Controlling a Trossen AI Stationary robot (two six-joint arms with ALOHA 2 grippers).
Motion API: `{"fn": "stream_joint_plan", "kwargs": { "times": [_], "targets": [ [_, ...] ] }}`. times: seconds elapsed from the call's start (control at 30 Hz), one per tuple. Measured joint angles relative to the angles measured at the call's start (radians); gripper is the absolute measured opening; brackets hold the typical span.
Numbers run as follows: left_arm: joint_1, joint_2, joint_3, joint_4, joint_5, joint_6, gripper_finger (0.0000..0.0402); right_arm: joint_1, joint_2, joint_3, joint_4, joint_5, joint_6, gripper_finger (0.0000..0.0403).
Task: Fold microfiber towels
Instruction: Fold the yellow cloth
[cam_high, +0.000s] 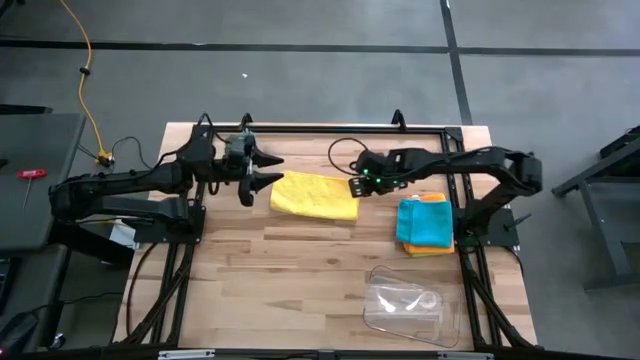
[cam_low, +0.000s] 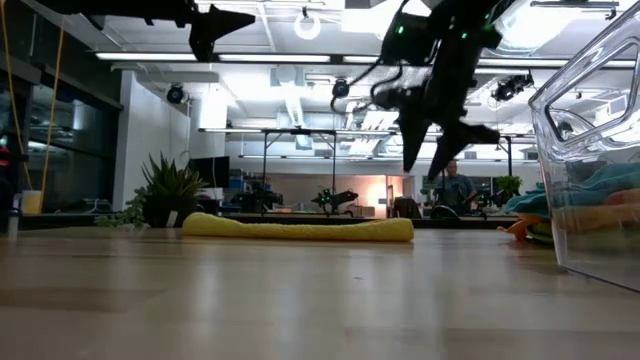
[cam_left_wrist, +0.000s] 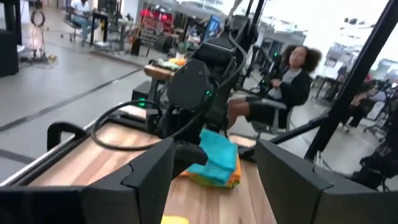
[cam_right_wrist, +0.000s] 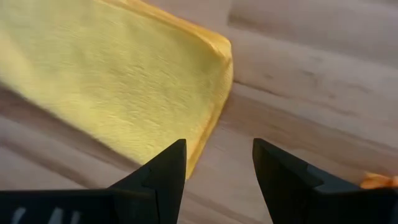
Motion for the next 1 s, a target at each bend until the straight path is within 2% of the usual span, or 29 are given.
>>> {"fn": "stream_joint_plan", "kwargs": {
  "times": [0.1, 0.47, 0.8, 1.0],
  "targets": [
    [0.0, 0.0, 0.0, -0.03, 0.0, 0.017, 0.0216, 0.0, 0.061, 0.0, 0.004, -0.031, 0.027, 0.0177],
    [0.001, 0.0, 0.0, -0.088, -0.045, 0.045, 0.0216, 0.017, 0.235, 0.001, 0.127, -0.039, 0.137, 0.0177],
    [0.001, 0.0, 0.0, -0.116, -0.056, 0.045, 0.0216, 0.027, 0.329, 0.005, 0.197, -0.023, 0.203, 0.0177],
    [0.001, 0.0, 0.0, -0.129, -0.059, 0.045, 0.0216, 0.054, 0.338, 0.004, 0.219, 0.013, 0.248, 0.0177]
  ]
}}
